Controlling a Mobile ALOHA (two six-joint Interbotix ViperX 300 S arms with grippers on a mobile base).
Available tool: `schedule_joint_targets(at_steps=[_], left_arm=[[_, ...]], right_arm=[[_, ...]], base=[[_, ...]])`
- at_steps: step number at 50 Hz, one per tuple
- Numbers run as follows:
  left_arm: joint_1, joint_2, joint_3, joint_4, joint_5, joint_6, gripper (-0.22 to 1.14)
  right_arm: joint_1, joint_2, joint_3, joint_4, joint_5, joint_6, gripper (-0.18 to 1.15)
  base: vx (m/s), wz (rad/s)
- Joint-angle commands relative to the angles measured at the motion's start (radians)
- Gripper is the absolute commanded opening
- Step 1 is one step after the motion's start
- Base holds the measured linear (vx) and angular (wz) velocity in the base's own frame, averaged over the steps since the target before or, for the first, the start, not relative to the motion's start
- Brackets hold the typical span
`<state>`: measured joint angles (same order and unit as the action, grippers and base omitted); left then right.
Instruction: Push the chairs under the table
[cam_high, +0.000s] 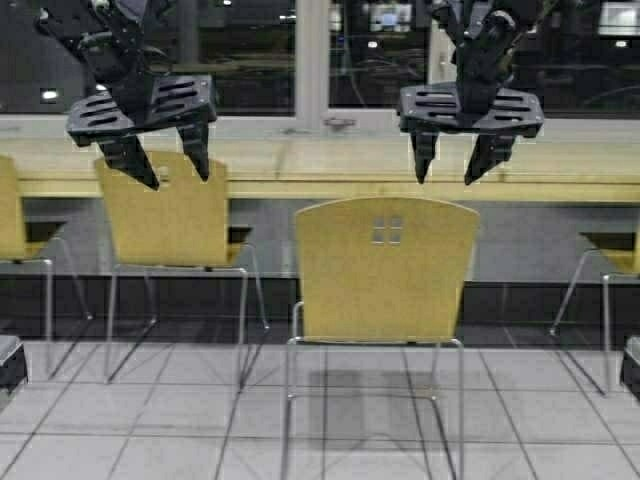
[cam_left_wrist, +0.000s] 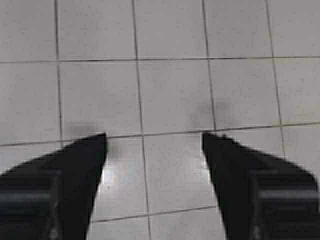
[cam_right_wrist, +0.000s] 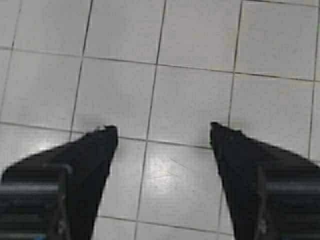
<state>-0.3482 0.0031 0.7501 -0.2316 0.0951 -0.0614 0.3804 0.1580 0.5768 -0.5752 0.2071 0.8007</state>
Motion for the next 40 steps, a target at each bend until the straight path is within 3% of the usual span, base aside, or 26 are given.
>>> schedule_joint_targets(at_steps=[1, 26, 40], left_arm=[[0.002, -0.02, -0.012, -0.002, -0.005, -0.008, 0.92], [0.002, -0.011, -0.017, -0.003, -0.005, -0.071, 0.92], [0.002, 0.077, -0.031, -0.144, -0.091, -0.282, 0.92]], right_arm=[[0.003, -0.006, -0.02, 0.008, -0.025, 0.018, 0.91], [-0.054, 0.112, 0.003, 0.393, -0.247, 0.04, 0.91], [-0.054, 0.109, -0.025, 0.678, -0.285, 0.031, 0.91]], base=[[0.04, -0.13], [0.05, -0.1], [0.15, -0.03]])
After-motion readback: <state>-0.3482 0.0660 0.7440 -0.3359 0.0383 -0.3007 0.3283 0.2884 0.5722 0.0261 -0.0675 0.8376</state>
